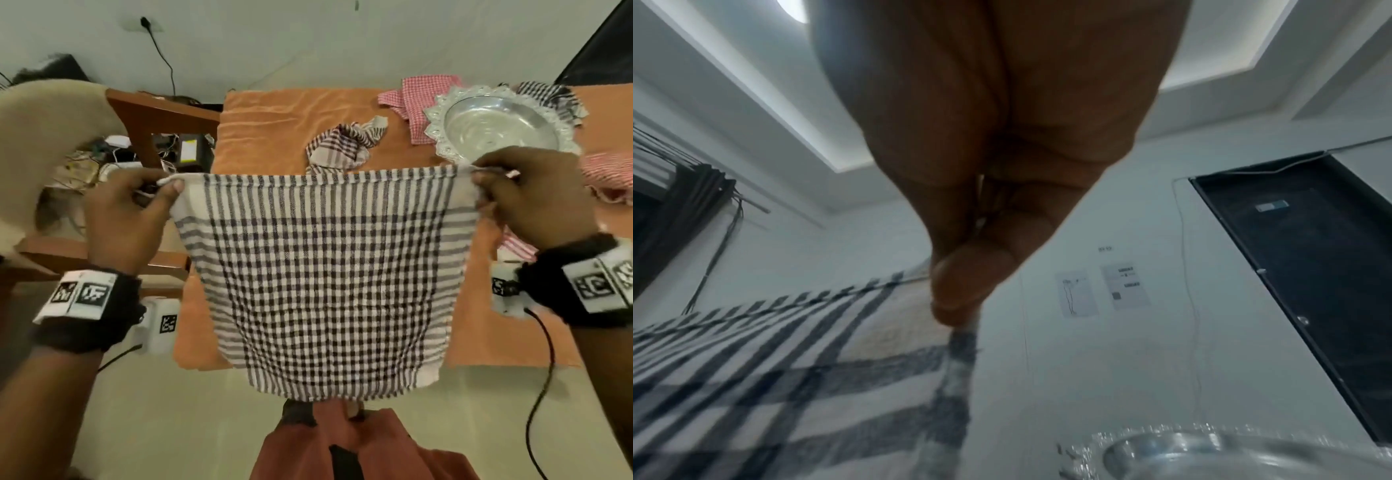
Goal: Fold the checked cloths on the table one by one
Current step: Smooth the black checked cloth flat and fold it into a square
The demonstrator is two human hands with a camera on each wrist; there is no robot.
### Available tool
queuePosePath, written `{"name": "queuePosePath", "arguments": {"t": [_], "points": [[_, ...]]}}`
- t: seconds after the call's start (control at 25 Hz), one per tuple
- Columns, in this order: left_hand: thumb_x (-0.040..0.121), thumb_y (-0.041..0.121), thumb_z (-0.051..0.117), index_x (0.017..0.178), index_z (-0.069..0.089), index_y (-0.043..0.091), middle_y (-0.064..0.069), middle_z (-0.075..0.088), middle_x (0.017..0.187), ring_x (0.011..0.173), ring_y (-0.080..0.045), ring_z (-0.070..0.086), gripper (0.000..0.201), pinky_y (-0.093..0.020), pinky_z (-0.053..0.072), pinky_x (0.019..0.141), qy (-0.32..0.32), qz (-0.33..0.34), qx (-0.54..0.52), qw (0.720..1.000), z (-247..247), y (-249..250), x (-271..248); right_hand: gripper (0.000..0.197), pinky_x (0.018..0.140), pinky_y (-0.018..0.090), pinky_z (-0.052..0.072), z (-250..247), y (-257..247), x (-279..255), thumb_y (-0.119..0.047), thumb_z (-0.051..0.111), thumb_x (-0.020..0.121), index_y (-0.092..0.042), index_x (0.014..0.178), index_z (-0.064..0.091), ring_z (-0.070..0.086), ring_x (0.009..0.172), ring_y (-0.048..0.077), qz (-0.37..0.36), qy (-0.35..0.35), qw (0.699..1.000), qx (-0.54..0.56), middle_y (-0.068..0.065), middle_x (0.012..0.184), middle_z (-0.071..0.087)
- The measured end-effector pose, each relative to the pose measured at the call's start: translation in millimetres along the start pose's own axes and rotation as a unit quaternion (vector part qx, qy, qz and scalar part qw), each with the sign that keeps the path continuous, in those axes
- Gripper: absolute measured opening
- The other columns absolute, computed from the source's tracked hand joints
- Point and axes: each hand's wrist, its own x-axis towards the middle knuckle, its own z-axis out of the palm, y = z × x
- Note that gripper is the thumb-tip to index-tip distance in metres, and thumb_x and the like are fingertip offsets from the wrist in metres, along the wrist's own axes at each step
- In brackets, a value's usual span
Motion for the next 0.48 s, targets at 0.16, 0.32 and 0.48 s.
{"name": "queuePosePath", "arguments": {"t": [0.16,0.32,0.48], "points": [[0.089,0.038,0.060,0.102,0.069,0.013,-0.009,0.070,0.089,0.066,-0.023,0.066,0.030,-0.040,0.056,0.070,-0.021,0.015,0.040,0.999,57,-27,52,0.023,0.087,0.033,0.046,61,22,53,-0.015,0.058,0.091,-0.007,0.109,0.070,0.064,0.096,0.030,0.033,0.002,0.995,-0.099,0.017,0.102,0.071],[0.091,0.034,0.060,0.103,0.068,0.015,-0.007,0.071,0.096,0.065,-0.022,0.069,0.024,-0.041,0.056,0.074,-0.080,-0.030,0.065,0.994,111,-59,98,0.024,0.087,0.044,0.050,116,48,92,-0.013,0.056,0.090,-0.004,0.108,0.069,0.061,0.098,0.042,0.045,-0.039,0.982,-0.177,0.023,0.105,0.068],[0.090,0.026,0.060,0.116,0.065,0.014,-0.010,0.067,0.114,0.099,-0.030,0.063,0.028,-0.040,0.049,0.085,-0.139,-0.052,0.126,0.981,155,-72,123,0.029,0.092,0.048,0.046,151,64,116,-0.012,0.051,0.090,-0.005,0.115,0.064,0.058,0.103,0.043,0.093,-0.100,0.965,-0.225,0.026,0.110,0.064]]}}
